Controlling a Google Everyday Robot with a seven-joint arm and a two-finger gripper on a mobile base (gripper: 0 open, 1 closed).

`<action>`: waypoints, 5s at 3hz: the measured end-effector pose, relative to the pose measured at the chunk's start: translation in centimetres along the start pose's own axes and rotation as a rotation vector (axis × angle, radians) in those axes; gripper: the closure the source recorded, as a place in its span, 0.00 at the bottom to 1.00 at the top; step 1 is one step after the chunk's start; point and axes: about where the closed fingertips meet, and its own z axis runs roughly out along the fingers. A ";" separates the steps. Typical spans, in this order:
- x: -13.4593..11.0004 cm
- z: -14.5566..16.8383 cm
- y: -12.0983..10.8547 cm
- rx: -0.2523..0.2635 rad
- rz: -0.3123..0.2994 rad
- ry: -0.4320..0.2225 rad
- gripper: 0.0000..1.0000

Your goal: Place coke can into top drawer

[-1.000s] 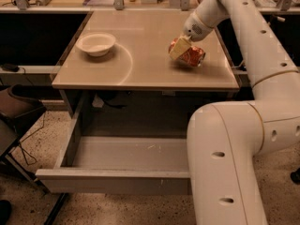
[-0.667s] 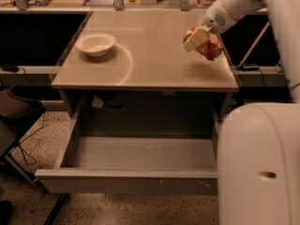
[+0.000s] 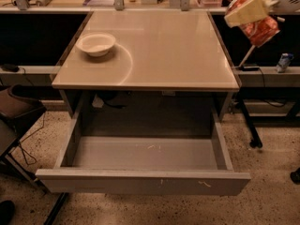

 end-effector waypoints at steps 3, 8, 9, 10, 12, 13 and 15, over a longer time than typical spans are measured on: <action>0.0 -3.2 4.7 0.014 -0.041 0.012 1.00; 6.3 9.8 21.9 -0.541 0.020 -0.184 1.00; 6.8 9.3 22.1 -0.505 0.022 -0.173 1.00; 11.6 10.6 20.3 -0.390 0.029 -0.120 1.00; 18.9 18.7 12.2 -0.180 0.132 -0.102 1.00; 21.1 20.6 12.3 -0.171 0.189 -0.118 1.00; 22.1 20.3 20.5 -0.223 0.202 -0.127 1.00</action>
Offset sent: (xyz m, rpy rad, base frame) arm -0.0401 0.0032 0.0217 -0.0123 -0.0239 -0.0049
